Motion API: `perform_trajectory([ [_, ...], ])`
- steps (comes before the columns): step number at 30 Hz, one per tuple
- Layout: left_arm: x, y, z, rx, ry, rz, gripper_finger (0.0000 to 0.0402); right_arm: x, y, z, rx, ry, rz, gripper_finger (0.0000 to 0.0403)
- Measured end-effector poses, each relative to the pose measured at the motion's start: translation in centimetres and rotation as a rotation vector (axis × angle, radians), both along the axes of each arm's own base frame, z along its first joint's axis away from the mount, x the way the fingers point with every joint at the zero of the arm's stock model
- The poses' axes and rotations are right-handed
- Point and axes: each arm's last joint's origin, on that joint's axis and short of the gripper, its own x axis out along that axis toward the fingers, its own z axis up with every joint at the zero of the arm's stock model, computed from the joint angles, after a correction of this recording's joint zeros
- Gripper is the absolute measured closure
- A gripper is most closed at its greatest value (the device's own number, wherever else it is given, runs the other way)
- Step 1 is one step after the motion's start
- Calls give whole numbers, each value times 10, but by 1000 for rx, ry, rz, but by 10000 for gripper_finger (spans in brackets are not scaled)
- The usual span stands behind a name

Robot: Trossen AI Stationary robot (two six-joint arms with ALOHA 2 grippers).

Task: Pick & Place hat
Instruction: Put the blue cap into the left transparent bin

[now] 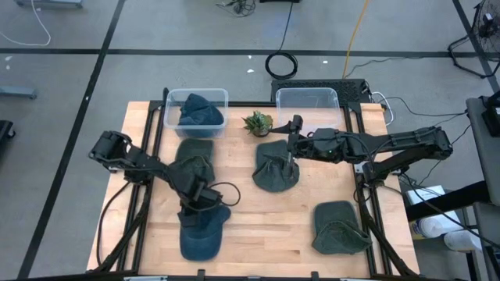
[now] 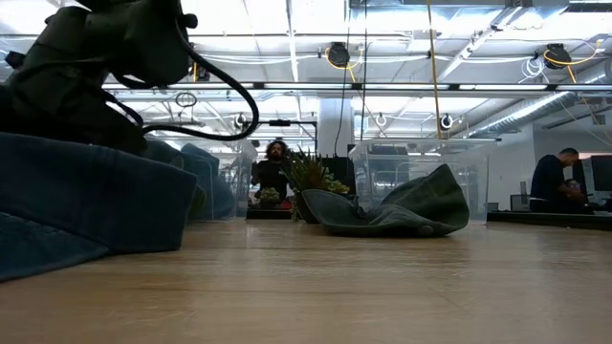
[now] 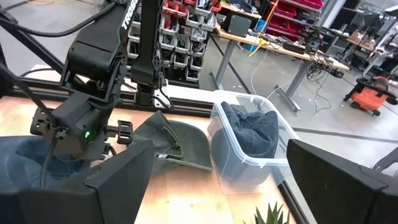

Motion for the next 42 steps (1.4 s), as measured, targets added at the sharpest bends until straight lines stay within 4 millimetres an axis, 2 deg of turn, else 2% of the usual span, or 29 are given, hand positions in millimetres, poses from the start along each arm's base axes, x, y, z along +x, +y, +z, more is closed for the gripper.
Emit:
perform_trajectory([
  [5, 1, 4, 20, -50, -53, 66, 397, 0, 0, 0, 7, -4, -2, 46],
  [12, 1, 14, 74, -138, -235, 172, 398, 0, 0, 1, 18, -13, -4, 46],
  [19, -10, 19, 127, -218, -404, 243, 398, 1, 0, 3, 135, -61, -28, 46],
  [23, -16, 20, 151, -252, -474, 274, 398, 1, 0, 7, 207, -126, -37, 46],
  [31, -19, 24, 188, -240, -620, 319, 398, 2, -2, 15, 425, -261, -63, 46],
  [42, -14, 42, 224, -214, -786, 346, 398, 3, -1, 14, 622, -273, -44, 46],
])
